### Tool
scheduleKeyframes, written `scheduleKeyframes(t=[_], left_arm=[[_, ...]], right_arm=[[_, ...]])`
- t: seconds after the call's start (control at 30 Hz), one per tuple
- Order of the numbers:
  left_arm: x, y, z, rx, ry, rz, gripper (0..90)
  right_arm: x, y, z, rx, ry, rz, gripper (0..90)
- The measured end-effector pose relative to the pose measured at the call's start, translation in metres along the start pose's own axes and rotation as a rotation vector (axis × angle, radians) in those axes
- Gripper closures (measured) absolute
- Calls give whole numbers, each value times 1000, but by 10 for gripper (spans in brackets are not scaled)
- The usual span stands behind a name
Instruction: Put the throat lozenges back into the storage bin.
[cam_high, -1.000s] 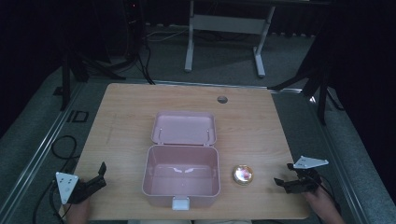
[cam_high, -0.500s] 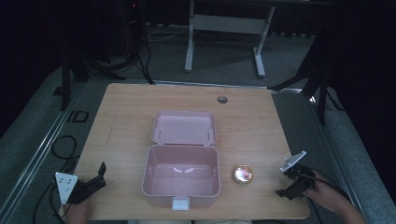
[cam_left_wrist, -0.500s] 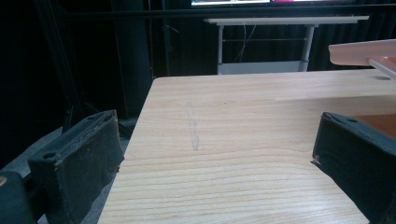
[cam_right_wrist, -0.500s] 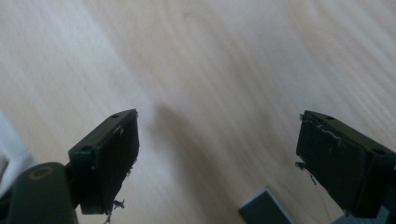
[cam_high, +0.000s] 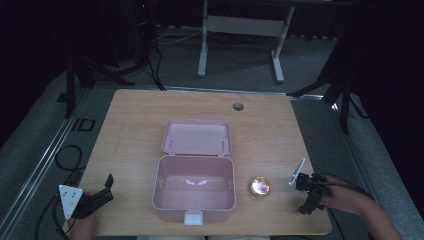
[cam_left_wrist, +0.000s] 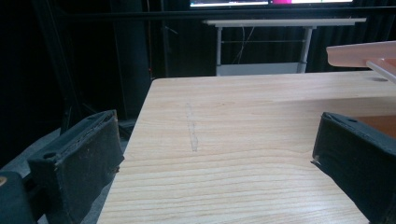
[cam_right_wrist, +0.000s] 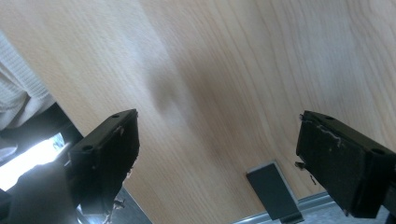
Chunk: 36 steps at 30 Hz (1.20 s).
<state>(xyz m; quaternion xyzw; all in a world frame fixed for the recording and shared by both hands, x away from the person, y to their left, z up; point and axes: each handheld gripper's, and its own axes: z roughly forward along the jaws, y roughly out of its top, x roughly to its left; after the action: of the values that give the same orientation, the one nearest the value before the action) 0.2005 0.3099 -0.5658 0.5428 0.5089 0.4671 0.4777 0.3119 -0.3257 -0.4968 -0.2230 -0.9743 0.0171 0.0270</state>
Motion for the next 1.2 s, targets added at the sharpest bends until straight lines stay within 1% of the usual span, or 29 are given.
scheduleKeyframes(t=[0.03,0.07,0.1,0.13,0.17,0.2,0.23,0.27,0.37,0.4,0.43,0.47,0.5,0.53,0.57,0.63,0.67,0.7,0.73,0.77,0.83,0.87,0.9,0.97,1.0,1.13,1.17,1.2], left_arm=[[0,0,0,3,-1,-6,17],[0,0,0,3,-1,-6,17],[0,0,0,2,0,-6,17],[0,0,0,2,1,-6,17],[0,0,0,1,1,-5,17],[0,0,0,2,0,-5,17],[-1,0,0,2,0,-6,17],[0,0,0,1,-1,-6,17],[0,0,0,1,0,-7,17],[0,0,0,1,-1,-10,17],[-1,0,0,3,-4,-9,17],[-1,0,0,4,-5,-7,17],[-1,0,0,4,-6,-6,17],[-1,0,0,4,-6,-6,17],[-1,0,0,4,-7,-5,17],[-1,0,0,2,-8,-6,17],[-1,0,0,2,-9,-6,17],[-1,0,0,1,-9,-7,17],[-1,0,-1,1,-9,-8,17],[-1,0,-1,0,-10,-7,17],[-1,0,0,1,-12,-6,17],[-1,0,0,2,-13,-5,17],[-1,0,0,2,-13,-5,17],[-1,0,0,2,-14,-4,17],[-1,0,0,1,-15,-4,17],[-1,0,-1,1,-15,-3,17],[-1,0,-1,1,-16,-3,17],[-1,0,-1,1,-17,-3,17]], right_arm=[[0,2,-1,1,10,-4,131],[0,2,-1,1,10,-4,131],[2,8,0,13,3,-14,131],[3,11,1,23,2,-13,131],[3,11,1,23,2,-13,131],[2,17,2,35,-2,-23,131],[2,17,2,35,-2,-23,131],[3,24,3,37,-6,-38,131],[5,34,3,39,-2,-55,134],[5,34,3,39,-2,-55,134],[5,42,3,37,-8,-69,134],[6,45,3,35,-6,-72,134],[6,49,3,33,-16,-82,137],[6,49,3,33,-16,-82,137],[6,57,3,28,-5,-97,143],[7,65,4,22,-3,-112,146],[7,65,4,22,-3,-112,146],[8,69,5,22,-4,-119,146],[9,72,5,25,-14,-129,146],[9,76,6,25,-11,-132,146],[10,82,7,15,8,-145,146],[12,89,9,17,2,-159,146],[12,89,9,17,2,-159,146],[12,95,10,13,-5,-166,146],[11,102,12,7,-5,-174,146],[11,109,13,8,0,-177,146],[11,112,14,6,-10,-185,146],[10,117,16,9,-6,-190,146]])
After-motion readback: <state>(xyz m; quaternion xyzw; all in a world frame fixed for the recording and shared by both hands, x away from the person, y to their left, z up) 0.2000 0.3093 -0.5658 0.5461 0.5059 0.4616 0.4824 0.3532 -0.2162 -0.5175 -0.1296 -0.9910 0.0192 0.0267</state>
